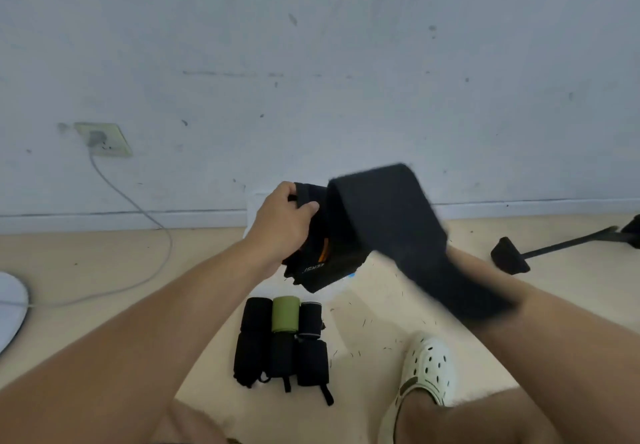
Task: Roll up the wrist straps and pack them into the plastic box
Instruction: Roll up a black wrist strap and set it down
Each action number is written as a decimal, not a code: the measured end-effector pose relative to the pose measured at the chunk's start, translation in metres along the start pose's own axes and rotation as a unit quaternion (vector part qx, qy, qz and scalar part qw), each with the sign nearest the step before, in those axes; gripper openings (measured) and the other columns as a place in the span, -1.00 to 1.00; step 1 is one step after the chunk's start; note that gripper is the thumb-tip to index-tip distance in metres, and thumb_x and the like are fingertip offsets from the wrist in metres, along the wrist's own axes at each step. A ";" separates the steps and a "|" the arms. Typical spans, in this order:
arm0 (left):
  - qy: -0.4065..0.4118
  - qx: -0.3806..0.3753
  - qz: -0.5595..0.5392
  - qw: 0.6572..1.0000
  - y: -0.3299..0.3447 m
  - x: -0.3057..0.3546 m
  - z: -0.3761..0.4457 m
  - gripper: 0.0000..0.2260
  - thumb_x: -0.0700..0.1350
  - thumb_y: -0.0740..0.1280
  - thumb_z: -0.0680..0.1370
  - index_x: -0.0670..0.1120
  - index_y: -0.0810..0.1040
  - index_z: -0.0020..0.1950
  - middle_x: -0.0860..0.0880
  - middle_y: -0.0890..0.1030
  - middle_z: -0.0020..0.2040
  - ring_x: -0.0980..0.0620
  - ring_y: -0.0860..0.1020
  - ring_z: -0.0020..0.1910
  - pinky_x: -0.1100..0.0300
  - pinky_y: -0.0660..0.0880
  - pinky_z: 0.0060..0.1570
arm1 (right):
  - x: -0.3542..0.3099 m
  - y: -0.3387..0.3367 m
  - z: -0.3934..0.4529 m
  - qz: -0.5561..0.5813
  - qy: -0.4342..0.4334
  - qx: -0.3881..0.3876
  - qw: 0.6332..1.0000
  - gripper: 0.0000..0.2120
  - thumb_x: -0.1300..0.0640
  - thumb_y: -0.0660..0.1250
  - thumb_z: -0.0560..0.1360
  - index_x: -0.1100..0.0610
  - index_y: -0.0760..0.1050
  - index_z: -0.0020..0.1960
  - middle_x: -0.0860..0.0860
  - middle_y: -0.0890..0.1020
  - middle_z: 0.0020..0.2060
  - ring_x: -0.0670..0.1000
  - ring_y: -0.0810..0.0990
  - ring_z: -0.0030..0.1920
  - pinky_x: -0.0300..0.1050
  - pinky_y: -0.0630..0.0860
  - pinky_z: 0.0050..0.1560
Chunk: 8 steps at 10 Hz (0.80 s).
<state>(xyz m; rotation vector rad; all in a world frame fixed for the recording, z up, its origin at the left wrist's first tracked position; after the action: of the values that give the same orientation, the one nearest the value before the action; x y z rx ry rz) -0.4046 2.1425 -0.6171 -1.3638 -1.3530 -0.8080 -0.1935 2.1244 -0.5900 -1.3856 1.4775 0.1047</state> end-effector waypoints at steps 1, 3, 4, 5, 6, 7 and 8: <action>0.031 -0.023 0.007 0.999 0.003 0.003 0.002 -0.91 -0.13 0.33 0.68 0.03 0.54 0.15 0.03 0.74 -0.04 -0.01 0.71 -0.07 0.10 0.58 -0.15 | -0.022 0.041 0.000 -0.009 -0.160 -0.298 0.941 -0.73 0.05 0.22 0.66 0.19 0.60 -0.04 0.05 0.73 -0.13 -0.06 0.65 -0.20 -0.17 0.53 -0.18; -0.015 -0.029 -0.061 0.998 0.009 0.003 -0.001 -0.77 -0.18 0.18 0.68 -0.06 0.63 0.15 -0.07 0.76 0.00 -0.07 0.73 -0.07 0.06 0.64 -0.15 | -0.024 0.054 0.020 -0.041 -0.186 -0.309 0.932 -0.65 -0.10 0.27 0.66 0.21 0.51 -0.03 0.25 0.64 -0.02 0.06 0.61 -0.04 -0.07 0.44 -0.05; -0.057 -0.041 -0.121 0.990 0.012 0.001 -0.003 -0.70 -0.02 0.16 0.73 -0.08 0.67 0.10 -0.03 0.78 -0.05 -0.04 0.73 -0.06 0.05 0.63 -0.04 | -0.022 0.048 0.022 -0.034 -0.195 -0.314 0.928 -0.71 -0.09 0.30 0.66 0.12 0.48 -0.08 0.14 0.63 -0.11 0.11 0.62 -0.08 -0.06 0.54 0.07; -0.034 -0.036 -0.069 0.996 0.014 -0.003 0.001 -0.80 0.02 0.29 0.70 -0.06 0.64 0.11 -0.01 0.77 -0.03 -0.03 0.73 0.01 -0.09 0.62 0.19 | -0.022 0.038 0.020 -0.041 -0.206 -0.342 0.916 -0.72 -0.06 0.42 0.60 0.18 0.59 -0.06 0.09 0.76 -0.02 0.04 0.73 0.02 -0.05 0.61 0.15; 0.012 -0.079 -0.014 0.997 0.017 0.002 0.000 -0.86 -0.04 0.29 0.71 -0.03 0.58 0.20 -0.01 0.76 0.00 0.00 0.74 0.00 0.07 0.63 0.02 | -0.026 0.024 0.020 -0.022 -0.210 -0.333 0.919 -0.59 -0.19 0.43 0.54 0.18 0.69 0.01 -0.06 0.77 -0.09 -0.09 0.69 -0.08 -0.18 0.51 0.04; 0.048 -0.145 0.032 0.988 0.021 0.011 -0.004 -0.88 -0.07 0.25 0.73 -0.01 0.55 0.22 0.03 0.76 -0.05 0.06 0.74 -0.07 0.16 0.57 -0.05 | -0.025 0.015 0.027 0.007 -0.190 -0.318 0.929 -0.60 -0.27 0.39 0.54 0.05 0.72 0.06 -0.05 0.73 -0.01 -0.01 0.64 0.02 -0.13 0.50 0.07; 0.060 -0.195 0.057 0.977 0.022 0.016 -0.006 -0.84 -0.09 0.24 0.73 0.07 0.56 0.26 0.04 0.76 -0.01 0.03 0.74 -0.04 0.15 0.61 -0.09 | -0.021 0.013 0.033 0.059 -0.140 -0.310 0.939 -0.60 -0.23 0.45 0.51 0.08 0.70 0.12 -0.05 0.69 -0.02 -0.02 0.62 -0.02 -0.12 0.48 0.07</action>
<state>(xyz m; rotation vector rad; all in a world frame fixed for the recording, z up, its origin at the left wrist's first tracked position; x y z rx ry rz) -0.3799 2.1448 -0.6046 -1.6481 -1.0462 -1.0989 -0.1887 2.1652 -0.5971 -1.6828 1.3342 0.8735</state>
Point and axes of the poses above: each hand's wrist, its own z-axis towards the middle knuckle, its own y-axis out of the palm, x = y × z, the point moved 4 cm from there along z, towards the middle knuckle
